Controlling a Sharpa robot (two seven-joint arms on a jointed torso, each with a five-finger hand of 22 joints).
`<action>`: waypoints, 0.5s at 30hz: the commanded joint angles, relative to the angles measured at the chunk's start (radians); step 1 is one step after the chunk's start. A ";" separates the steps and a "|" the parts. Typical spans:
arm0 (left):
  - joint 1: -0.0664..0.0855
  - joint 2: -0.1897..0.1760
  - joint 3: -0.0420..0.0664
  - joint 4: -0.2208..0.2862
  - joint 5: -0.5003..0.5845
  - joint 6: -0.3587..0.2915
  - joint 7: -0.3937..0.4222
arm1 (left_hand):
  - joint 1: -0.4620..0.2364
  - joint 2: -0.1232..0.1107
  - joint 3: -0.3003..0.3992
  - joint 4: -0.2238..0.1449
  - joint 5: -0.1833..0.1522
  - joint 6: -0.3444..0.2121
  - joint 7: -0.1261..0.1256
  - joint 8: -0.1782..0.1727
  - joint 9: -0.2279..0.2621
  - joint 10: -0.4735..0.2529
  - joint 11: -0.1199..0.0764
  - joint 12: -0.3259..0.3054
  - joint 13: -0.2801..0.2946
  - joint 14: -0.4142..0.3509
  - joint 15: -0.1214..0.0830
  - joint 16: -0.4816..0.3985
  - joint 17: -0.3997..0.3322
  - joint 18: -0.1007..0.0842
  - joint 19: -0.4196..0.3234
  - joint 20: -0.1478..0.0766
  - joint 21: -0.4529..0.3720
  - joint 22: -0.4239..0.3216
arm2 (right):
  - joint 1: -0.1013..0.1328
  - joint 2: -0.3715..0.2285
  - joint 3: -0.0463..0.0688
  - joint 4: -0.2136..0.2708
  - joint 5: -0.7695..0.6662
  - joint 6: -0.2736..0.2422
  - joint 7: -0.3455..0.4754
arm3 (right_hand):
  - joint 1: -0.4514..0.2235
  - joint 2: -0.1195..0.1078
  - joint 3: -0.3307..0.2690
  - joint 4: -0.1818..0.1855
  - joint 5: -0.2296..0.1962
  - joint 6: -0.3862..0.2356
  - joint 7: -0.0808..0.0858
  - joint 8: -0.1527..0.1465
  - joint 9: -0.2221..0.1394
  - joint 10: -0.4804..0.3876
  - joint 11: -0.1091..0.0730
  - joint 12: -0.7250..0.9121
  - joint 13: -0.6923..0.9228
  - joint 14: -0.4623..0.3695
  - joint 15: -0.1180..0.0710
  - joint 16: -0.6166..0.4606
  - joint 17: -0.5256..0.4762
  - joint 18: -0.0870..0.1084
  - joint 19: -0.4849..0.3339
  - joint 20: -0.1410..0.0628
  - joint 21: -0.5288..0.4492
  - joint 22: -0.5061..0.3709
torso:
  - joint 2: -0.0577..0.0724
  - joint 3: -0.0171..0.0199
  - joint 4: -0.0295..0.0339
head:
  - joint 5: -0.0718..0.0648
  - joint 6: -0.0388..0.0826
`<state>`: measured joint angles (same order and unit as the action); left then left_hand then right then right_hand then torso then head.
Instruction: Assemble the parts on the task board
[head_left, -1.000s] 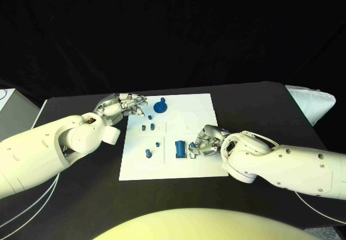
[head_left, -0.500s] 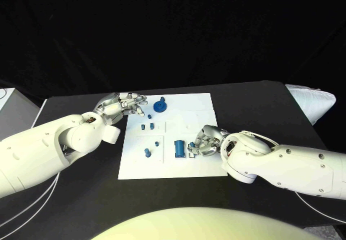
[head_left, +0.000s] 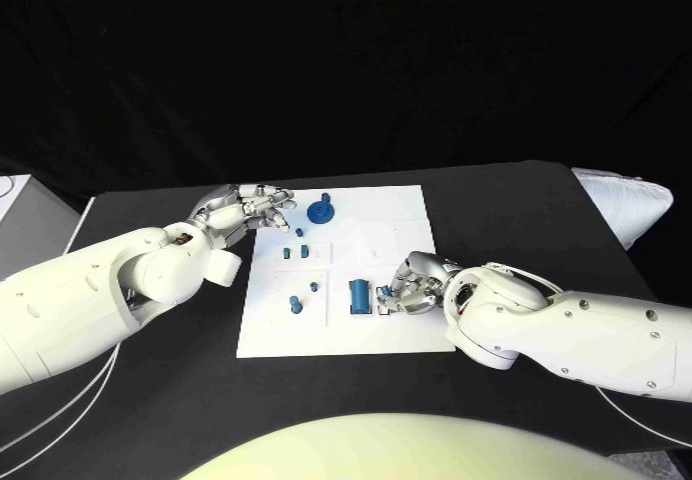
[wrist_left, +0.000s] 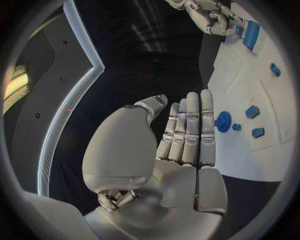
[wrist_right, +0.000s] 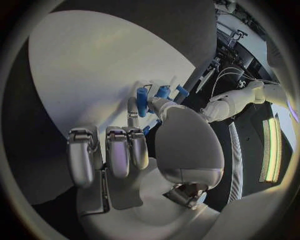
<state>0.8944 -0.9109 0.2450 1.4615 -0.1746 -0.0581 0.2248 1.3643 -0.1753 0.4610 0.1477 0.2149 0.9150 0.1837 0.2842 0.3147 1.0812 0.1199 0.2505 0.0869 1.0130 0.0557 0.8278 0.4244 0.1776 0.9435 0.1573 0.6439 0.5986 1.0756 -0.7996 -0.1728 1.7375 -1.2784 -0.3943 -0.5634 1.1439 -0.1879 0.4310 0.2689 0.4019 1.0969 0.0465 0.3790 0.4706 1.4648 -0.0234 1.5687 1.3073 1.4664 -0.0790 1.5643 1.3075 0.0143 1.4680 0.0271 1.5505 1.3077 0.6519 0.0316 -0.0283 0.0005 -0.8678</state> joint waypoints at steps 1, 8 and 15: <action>0.000 0.002 0.001 0.001 0.005 0.019 0.003 | -0.001 0.009 -0.001 0.007 0.001 0.002 0.002 -0.006 0.000 -0.004 0.005 -0.004 0.002 -0.001 0.006 -0.006 0.001 0.004 0.007 0.001 -0.004 -0.001 | -0.001 -0.002 0.000 0.005 -0.007 0.009 0.009 | 0.006 0.007 0.007 -0.002 0.000 0.006 -0.005 0.004 0.001 0.106 -0.007 0.002 0.263 0.104 -0.010 0.006 0.263 -0.011 0.099 -0.007 0.006 0.259 | 0.000 0.0002 -0.0004 | 0.000 0.000; 0.000 0.003 0.001 0.001 0.005 0.019 0.003 | -0.001 0.009 -0.002 0.009 0.001 0.002 0.001 -0.006 0.000 -0.004 0.005 -0.004 0.002 -0.001 0.006 -0.006 0.001 0.004 0.007 0.002 -0.006 -0.002 | -0.001 0.000 0.000 0.008 -0.006 0.005 0.009 | -0.009 -0.004 0.005 0.002 -0.007 0.006 -0.002 0.006 0.001 0.106 -0.005 0.002 0.263 0.104 -0.009 0.006 0.263 -0.012 0.099 -0.007 0.006 0.259 | 0.000 -0.0003 0.0006 | -0.001 0.000; 0.000 0.002 0.001 0.001 0.005 0.018 0.003 | -0.001 0.009 -0.002 0.009 0.001 0.002 0.001 -0.006 0.000 -0.004 0.005 -0.004 0.002 -0.001 0.006 -0.006 0.001 0.004 0.007 0.002 -0.006 -0.002 | 0.000 0.003 0.000 0.003 -0.003 0.026 0.007 | -0.072 -0.013 -0.020 0.020 -0.127 0.007 0.001 0.009 0.000 0.106 -0.002 0.002 0.263 0.104 -0.006 0.006 0.263 -0.011 0.099 -0.005 0.003 0.259 | 0.000 -0.0012 -0.0001 | 0.000 0.000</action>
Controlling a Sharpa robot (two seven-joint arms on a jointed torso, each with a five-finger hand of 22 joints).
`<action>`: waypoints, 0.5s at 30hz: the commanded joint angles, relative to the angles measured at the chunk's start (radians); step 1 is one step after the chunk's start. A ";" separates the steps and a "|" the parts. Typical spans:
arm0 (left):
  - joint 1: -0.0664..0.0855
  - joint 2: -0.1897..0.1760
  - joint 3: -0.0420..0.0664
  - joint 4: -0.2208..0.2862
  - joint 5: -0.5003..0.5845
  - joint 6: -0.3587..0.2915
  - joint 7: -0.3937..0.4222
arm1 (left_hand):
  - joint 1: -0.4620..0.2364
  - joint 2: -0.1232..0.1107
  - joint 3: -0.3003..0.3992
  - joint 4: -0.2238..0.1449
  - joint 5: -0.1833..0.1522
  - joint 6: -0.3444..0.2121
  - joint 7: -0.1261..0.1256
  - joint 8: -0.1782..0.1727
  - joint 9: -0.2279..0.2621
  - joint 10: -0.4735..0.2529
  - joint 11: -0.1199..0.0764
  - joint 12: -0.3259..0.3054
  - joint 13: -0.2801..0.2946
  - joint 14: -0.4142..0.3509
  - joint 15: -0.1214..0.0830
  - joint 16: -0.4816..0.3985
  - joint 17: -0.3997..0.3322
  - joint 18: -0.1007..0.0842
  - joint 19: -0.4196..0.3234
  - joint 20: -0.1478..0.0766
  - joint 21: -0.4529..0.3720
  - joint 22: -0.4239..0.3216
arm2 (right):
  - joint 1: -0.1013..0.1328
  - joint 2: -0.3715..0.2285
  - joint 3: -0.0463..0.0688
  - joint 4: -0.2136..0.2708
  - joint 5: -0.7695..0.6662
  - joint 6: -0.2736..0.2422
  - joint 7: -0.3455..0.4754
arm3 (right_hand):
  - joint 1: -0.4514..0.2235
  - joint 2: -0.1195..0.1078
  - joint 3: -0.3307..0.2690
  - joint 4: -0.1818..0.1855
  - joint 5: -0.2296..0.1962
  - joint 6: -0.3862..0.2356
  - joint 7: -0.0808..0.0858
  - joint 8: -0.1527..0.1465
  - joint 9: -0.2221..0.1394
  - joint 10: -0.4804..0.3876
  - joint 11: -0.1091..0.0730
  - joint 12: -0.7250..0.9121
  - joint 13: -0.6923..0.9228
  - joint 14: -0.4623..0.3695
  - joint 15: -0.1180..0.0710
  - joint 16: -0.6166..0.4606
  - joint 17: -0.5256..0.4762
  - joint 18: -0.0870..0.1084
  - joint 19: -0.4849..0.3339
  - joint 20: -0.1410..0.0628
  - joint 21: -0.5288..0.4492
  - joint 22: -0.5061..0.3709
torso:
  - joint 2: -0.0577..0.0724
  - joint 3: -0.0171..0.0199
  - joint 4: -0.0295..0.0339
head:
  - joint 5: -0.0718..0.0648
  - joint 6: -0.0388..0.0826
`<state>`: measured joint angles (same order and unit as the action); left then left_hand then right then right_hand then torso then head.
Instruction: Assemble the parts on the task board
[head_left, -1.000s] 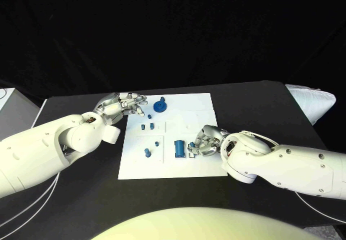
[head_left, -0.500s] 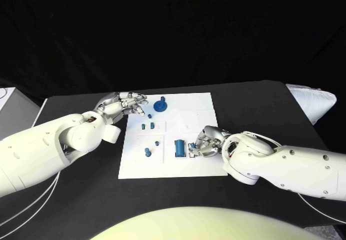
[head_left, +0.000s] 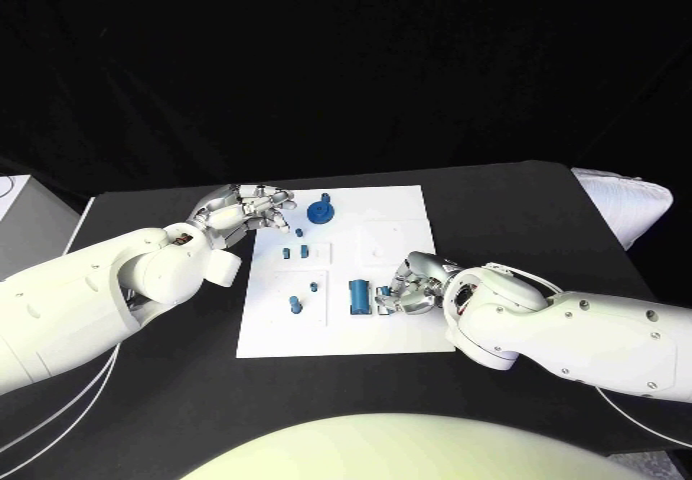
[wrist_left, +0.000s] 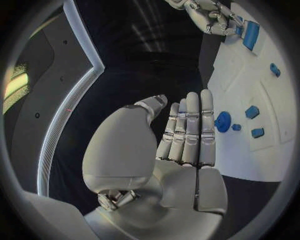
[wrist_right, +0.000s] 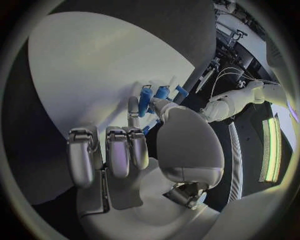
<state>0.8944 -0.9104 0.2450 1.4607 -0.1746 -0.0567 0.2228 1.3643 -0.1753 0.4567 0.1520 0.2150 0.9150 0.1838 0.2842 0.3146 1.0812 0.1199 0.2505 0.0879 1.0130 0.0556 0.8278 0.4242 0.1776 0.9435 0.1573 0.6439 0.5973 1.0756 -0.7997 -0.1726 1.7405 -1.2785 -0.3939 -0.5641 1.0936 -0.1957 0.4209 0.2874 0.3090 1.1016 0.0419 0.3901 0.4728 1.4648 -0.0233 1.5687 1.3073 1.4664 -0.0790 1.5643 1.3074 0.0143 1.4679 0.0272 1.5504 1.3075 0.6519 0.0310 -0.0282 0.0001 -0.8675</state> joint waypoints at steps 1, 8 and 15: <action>0.000 0.002 0.001 0.002 0.005 0.017 0.005 | -0.001 0.009 0.003 0.005 0.001 0.002 0.001 -0.006 0.000 -0.004 0.005 -0.004 0.001 -0.001 0.006 -0.006 0.002 0.004 0.007 0.002 -0.006 -0.001 | 0.000 0.003 0.000 -0.001 -0.003 0.029 0.008 | -0.032 -0.005 -0.016 0.003 -0.044 0.002 0.006 -0.003 -0.003 0.106 -0.002 0.002 0.264 0.104 -0.006 0.006 0.263 -0.010 0.098 -0.005 0.000 0.258 | 0.000 -0.0005 0.0000 | 0.000 -0.001; 0.000 0.001 0.001 0.002 0.004 0.017 0.004 | -0.001 0.009 0.002 0.006 0.002 0.001 0.001 -0.007 0.000 -0.005 0.005 -0.005 0.001 -0.002 0.006 -0.006 0.002 0.004 0.008 0.002 -0.007 -0.002 | 0.000 0.006 0.000 -0.005 -0.003 0.040 0.006 | -0.069 -0.006 -0.048 0.003 -0.044 0.002 0.006 -0.002 -0.005 0.106 -0.001 0.002 0.264 0.104 -0.005 0.006 0.263 -0.010 0.097 -0.004 -0.003 0.257 | 0.000 0.0000 0.0000 | 0.001 -0.002; 0.000 0.001 0.001 0.002 0.004 0.016 0.003 | -0.001 0.009 0.002 0.006 0.002 0.001 0.001 -0.007 0.000 -0.005 0.005 -0.005 0.001 -0.002 0.006 -0.006 0.002 0.004 0.008 0.002 -0.007 -0.002 | 0.001 0.007 0.000 -0.005 -0.003 0.037 0.006 | -0.077 -0.007 -0.062 0.003 -0.060 0.001 0.006 -0.001 -0.005 0.106 -0.002 0.002 0.264 0.104 -0.006 0.006 0.263 -0.010 0.097 -0.004 -0.004 0.257 | 0.000 0.0002 -0.0006 | 0.002 -0.002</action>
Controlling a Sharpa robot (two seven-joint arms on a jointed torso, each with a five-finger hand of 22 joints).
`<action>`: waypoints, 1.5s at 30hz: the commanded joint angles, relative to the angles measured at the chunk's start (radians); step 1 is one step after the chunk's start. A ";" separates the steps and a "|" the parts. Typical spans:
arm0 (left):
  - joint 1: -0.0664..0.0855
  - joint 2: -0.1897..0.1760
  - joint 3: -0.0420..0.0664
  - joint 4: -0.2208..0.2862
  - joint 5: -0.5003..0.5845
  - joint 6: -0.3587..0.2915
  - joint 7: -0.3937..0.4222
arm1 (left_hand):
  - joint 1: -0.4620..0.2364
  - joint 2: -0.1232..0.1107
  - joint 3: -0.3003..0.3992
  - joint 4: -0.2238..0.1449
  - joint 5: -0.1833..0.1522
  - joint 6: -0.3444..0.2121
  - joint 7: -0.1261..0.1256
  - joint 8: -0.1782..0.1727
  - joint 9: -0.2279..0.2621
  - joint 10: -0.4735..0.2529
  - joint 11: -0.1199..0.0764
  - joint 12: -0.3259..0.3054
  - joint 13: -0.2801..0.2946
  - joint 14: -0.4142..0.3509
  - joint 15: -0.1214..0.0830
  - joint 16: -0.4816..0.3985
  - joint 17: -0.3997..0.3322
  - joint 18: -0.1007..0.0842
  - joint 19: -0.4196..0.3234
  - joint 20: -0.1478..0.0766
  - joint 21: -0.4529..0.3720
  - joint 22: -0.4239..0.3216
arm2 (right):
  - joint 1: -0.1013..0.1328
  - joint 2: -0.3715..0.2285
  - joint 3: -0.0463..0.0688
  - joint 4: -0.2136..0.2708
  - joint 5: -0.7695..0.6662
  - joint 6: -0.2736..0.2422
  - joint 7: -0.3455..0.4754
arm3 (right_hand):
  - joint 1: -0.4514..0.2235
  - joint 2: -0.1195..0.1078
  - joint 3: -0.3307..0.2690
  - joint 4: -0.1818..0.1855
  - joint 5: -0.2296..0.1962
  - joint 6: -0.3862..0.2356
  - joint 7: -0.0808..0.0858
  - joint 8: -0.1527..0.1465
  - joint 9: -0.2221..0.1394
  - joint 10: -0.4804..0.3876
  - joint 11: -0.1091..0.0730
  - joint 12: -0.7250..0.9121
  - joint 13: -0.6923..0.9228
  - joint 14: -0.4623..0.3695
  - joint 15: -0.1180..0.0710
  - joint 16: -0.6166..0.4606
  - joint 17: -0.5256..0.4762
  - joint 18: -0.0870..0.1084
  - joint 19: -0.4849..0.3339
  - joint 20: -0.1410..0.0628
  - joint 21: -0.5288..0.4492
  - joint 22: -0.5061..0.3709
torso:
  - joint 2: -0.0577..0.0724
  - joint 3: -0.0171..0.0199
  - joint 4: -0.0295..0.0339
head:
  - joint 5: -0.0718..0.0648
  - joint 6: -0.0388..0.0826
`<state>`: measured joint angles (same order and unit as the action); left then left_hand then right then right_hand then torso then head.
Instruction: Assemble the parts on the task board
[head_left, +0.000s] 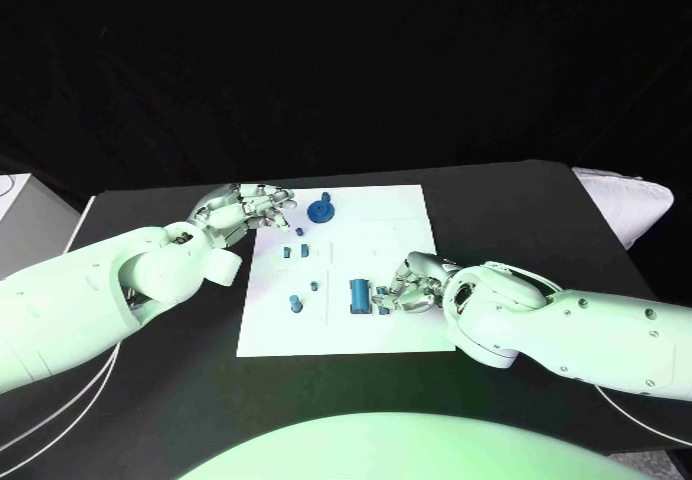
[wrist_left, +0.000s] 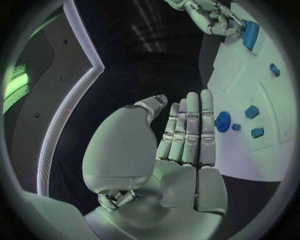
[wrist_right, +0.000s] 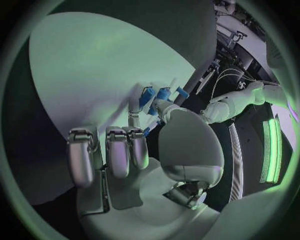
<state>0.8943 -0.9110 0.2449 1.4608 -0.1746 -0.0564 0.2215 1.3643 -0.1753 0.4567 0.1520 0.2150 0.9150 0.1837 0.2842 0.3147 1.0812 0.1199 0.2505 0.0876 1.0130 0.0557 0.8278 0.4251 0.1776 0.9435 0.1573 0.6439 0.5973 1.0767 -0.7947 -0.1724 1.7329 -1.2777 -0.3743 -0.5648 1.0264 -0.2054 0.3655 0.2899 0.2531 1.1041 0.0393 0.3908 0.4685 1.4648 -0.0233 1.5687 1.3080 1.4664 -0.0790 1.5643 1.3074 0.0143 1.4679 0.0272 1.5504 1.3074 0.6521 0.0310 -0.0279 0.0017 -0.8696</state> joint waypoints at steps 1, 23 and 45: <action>0.000 0.002 0.001 0.002 0.004 0.016 0.005 | -0.001 0.009 0.002 0.006 0.002 0.001 0.001 -0.007 0.000 -0.005 0.005 -0.005 0.001 -0.002 0.006 -0.006 0.001 0.004 0.008 0.002 -0.007 -0.002 | 0.000 0.002 0.000 0.002 -0.003 0.017 0.007 | -0.009 0.003 -0.006 0.000 -0.004 -0.001 0.008 -0.002 -0.001 0.106 -0.002 0.002 0.263 0.104 -0.006 0.006 0.263 -0.010 0.097 -0.004 -0.004 0.257 | 0.000 0.0003 -0.0007 | 0.000 0.000; 0.000 0.002 0.001 0.000 0.003 0.018 0.004 | -0.001 0.009 0.002 0.006 0.002 0.001 0.001 -0.007 0.000 -0.005 0.005 -0.005 0.001 -0.002 0.006 -0.006 0.001 0.004 0.008 0.002 -0.007 -0.002 | -0.005 -0.039 0.000 0.029 0.050 -0.016 0.084 | 0.052 0.021 -0.159 0.002 -0.076 -0.009 0.010 0.001 -0.006 0.106 0.000 0.002 0.263 0.104 -0.004 0.006 0.263 -0.008 0.095 -0.003 -0.013 0.255 | 0.000 0.0012 -0.0005 | 0.002 -0.001; -0.001 0.004 0.001 -0.003 0.003 0.022 0.002 | 0.001 0.010 0.001 0.009 0.002 0.000 0.001 -0.007 0.000 -0.006 0.005 -0.006 0.002 -0.003 0.006 -0.007 0.002 0.004 0.009 0.002 -0.011 -0.004 | -0.015 -0.068 0.000 0.029 0.055 0.006 0.093 | 0.187 0.042 -0.179 -0.016 -0.133 -0.011 0.007 0.000 -0.015 0.106 -0.002 0.002 0.263 0.104 -0.006 0.006 0.263 -0.010 0.097 -0.004 -0.005 0.257 | 0.000 0.0000 0.0005 | 0.002 -0.003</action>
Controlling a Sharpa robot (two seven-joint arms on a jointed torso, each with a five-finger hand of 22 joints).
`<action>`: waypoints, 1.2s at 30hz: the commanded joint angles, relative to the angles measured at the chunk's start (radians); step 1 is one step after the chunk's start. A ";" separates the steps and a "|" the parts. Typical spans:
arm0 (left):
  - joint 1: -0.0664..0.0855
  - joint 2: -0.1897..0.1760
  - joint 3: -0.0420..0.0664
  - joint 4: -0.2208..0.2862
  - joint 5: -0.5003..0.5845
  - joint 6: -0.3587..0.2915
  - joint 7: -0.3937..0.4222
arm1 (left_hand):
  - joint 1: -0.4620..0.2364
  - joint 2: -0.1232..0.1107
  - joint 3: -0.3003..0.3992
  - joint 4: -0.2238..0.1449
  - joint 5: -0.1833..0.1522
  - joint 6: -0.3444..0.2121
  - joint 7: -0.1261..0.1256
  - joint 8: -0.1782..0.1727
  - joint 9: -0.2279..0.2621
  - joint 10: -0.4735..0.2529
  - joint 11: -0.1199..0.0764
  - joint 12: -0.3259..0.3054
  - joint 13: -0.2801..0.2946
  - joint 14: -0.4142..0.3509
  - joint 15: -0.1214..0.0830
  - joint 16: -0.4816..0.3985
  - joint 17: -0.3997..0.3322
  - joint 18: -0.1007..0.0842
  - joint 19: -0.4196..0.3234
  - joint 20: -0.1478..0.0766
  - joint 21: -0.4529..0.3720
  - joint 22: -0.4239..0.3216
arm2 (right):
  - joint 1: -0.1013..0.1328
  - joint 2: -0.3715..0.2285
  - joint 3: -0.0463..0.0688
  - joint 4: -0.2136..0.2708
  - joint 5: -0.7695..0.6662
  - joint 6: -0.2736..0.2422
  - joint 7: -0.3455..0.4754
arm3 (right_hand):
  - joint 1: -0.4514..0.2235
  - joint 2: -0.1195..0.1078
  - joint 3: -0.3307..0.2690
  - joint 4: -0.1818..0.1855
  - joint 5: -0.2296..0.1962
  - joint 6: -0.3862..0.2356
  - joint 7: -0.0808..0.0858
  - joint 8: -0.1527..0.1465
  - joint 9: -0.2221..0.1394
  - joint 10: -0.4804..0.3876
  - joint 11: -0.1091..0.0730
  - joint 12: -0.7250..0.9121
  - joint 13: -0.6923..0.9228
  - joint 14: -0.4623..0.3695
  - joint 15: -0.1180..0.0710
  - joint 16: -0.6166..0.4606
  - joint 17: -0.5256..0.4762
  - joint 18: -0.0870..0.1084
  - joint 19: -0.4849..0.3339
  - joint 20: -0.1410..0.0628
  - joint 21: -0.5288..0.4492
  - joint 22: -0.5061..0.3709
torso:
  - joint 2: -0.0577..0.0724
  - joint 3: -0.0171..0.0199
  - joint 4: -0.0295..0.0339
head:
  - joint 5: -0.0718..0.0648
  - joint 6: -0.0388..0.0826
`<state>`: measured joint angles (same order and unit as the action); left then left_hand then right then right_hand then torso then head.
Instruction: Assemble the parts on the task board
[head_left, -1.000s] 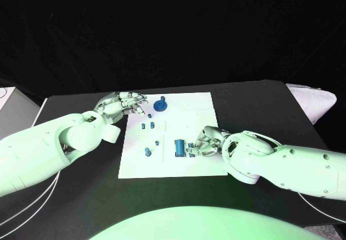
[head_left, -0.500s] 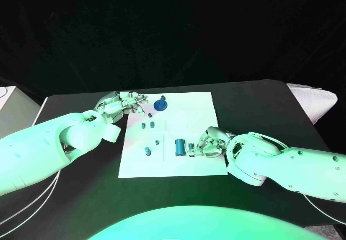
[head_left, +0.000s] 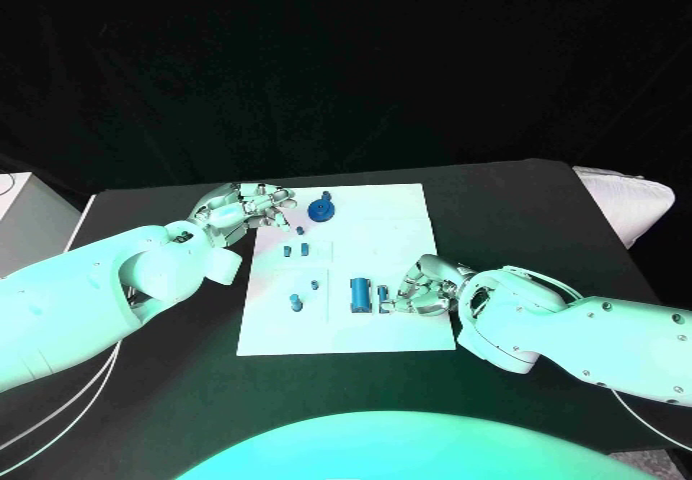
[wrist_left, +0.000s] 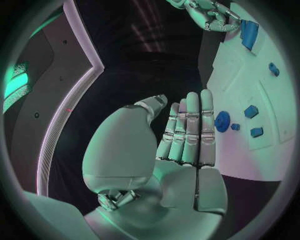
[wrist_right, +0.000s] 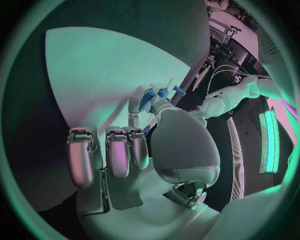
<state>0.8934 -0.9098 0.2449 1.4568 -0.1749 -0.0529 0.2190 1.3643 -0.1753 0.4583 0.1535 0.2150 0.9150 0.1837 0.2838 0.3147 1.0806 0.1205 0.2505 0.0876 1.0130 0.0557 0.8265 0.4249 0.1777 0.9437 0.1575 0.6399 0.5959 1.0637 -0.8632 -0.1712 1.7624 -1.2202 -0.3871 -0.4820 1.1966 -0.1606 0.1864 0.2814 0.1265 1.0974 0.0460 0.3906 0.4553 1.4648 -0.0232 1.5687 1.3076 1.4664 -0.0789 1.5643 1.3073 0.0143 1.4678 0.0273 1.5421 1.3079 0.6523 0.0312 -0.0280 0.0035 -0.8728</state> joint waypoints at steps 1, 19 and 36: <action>-0.001 0.003 0.001 0.001 0.003 0.019 0.005 | 0.001 0.010 0.000 0.007 0.002 0.000 0.001 -0.007 0.000 -0.005 0.005 -0.006 0.002 -0.003 0.006 -0.006 0.002 0.004 0.009 0.002 -0.007 -0.003 | -0.002 0.002 -0.001 -0.001 -0.006 0.018 0.007 | 0.026 -0.001 0.002 -0.007 -0.010 -0.003 0.001 0.000 -0.003 0.106 -0.003 0.002 0.263 0.104 -0.006 0.006 0.263 -0.009 0.097 -0.005 0.003 0.256 | 0.000 0.0000 0.0011 | 0.000 0.000; -0.001 0.003 0.001 0.000 0.003 0.018 0.004 | 0.001 0.011 0.000 0.008 0.002 0.001 0.001 -0.007 0.000 -0.005 0.005 -0.006 0.002 -0.003 0.006 -0.006 0.002 0.004 0.009 0.002 -0.007 -0.003 | -0.004 0.018 -0.001 -0.020 -0.057 -0.025 -0.046 | 0.064 0.021 0.022 -0.001 -0.011 -0.001 -0.001 -0.002 -0.008 0.106 -0.004 0.002 0.263 0.104 -0.007 0.006 0.263 -0.010 0.097 -0.005 0.005 0.257 | 0.000 0.0002 -0.0004 | 0.002 0.000; -0.001 0.003 0.001 0.000 0.003 0.019 0.005 | 0.000 0.014 0.000 0.012 0.002 0.001 0.001 -0.007 0.001 -0.005 0.005 -0.006 0.002 -0.003 0.006 -0.006 0.003 0.004 0.010 0.002 -0.009 -0.004 | -0.003 0.012 0.000 -0.015 -0.042 -0.040 -0.026 | 0.065 0.014 0.021 0.001 -0.010 -0.003 0.000 -0.003 -0.009 0.106 -0.003 0.002 0.263 0.104 -0.007 0.006 0.263 -0.009 0.097 -0.005 0.002 0.256 | 0.000 0.0004 -0.0008 | 0.002 0.000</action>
<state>0.8924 -0.9084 0.2449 1.4548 -0.1750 -0.0511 0.2176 1.3686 -0.1711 0.4596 0.1602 0.2150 0.9149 0.1837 0.2802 0.3147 1.0777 0.1234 0.2505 0.0892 1.0130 0.0556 0.8239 0.4269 0.1777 0.9471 0.1609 0.6360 0.5929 1.0614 -0.8490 -0.1711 1.7448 -1.2565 -0.4105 -0.5161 1.2638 -0.1350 0.2077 0.2776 0.1161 1.0974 0.0460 0.3906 0.4471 1.4648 -0.0232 1.5687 1.3074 1.4664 -0.0789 1.5643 1.3080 0.0144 1.4678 0.0273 1.5420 1.3075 0.6524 0.0318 -0.0279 0.0050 -0.8728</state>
